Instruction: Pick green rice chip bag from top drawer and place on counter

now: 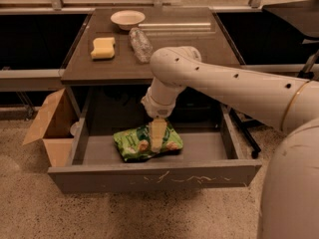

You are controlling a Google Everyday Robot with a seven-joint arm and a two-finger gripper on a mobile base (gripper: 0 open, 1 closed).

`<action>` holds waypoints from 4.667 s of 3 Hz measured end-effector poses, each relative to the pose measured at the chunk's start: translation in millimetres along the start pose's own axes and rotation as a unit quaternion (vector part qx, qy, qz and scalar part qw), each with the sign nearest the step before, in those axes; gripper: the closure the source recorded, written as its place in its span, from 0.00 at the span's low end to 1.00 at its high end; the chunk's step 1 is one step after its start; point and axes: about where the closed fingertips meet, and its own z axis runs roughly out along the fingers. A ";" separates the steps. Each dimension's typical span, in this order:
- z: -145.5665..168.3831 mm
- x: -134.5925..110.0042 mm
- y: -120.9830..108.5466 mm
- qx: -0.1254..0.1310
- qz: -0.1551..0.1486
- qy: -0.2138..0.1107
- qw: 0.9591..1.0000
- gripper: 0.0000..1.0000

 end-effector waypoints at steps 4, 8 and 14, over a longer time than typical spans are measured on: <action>84.4 -2.9 -3.7 -0.035 0.000 0.004 0.999 0.43; -121.6 23.1 33.9 0.134 -0.025 -0.143 0.980 1.00; -301.1 84.5 -42.5 0.253 0.000 -0.096 0.963 1.00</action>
Offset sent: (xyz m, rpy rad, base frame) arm 0.0175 0.0373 -0.0715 -0.0154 0.0378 0.0297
